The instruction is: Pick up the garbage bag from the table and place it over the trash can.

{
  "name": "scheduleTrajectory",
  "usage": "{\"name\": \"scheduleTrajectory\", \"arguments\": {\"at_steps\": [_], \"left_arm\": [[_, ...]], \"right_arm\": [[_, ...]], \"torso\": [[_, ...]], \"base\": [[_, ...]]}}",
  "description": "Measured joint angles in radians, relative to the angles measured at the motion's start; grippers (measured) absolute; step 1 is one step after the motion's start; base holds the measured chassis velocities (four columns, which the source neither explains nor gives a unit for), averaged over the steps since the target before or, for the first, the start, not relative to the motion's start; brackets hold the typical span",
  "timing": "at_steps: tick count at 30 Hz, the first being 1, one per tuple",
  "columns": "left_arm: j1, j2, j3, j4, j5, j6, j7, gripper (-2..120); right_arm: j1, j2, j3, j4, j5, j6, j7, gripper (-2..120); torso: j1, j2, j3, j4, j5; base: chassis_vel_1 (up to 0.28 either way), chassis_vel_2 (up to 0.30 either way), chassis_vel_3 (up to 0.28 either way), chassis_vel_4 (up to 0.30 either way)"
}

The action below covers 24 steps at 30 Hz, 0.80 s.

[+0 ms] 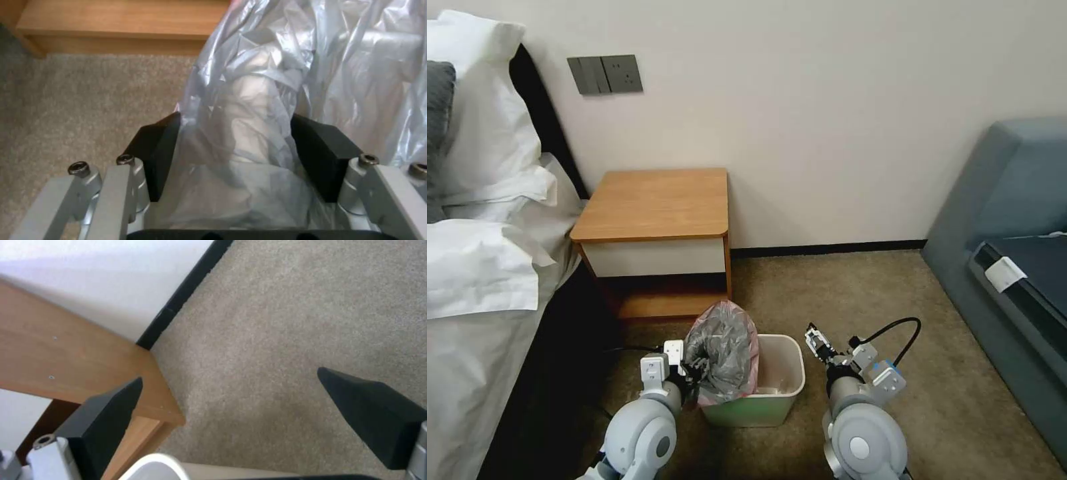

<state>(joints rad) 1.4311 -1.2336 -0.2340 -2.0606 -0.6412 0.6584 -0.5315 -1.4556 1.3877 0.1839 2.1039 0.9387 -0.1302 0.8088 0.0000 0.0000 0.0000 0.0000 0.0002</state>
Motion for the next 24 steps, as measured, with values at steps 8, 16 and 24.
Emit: {"name": "scheduleTrajectory", "arguments": {"at_steps": [8,16,24], "left_arm": [[0.005,0.000,0.003,0.006,0.007,-0.002,-0.001,44],[0.022,-0.001,0.007,-0.007,0.008,-0.013,-0.004,13],[0.072,-0.004,0.005,-0.022,0.019,-0.113,0.017,7]], "right_arm": [[0.002,0.000,0.006,-0.002,0.000,0.000,-0.001,100],[0.001,0.000,0.007,-0.001,-0.007,0.001,-0.007,100],[-0.002,-0.014,0.004,0.030,-0.063,0.001,-0.059,100]], "torso": [[0.000,0.000,0.000,0.0001,0.0003],[0.000,0.000,0.000,0.0000,-0.0003],[0.000,0.000,0.000,0.0000,-0.0005]], "base": [[0.000,0.000,0.000,0.000],[0.000,0.000,0.000,0.000],[0.000,0.000,0.000,0.000]]}}
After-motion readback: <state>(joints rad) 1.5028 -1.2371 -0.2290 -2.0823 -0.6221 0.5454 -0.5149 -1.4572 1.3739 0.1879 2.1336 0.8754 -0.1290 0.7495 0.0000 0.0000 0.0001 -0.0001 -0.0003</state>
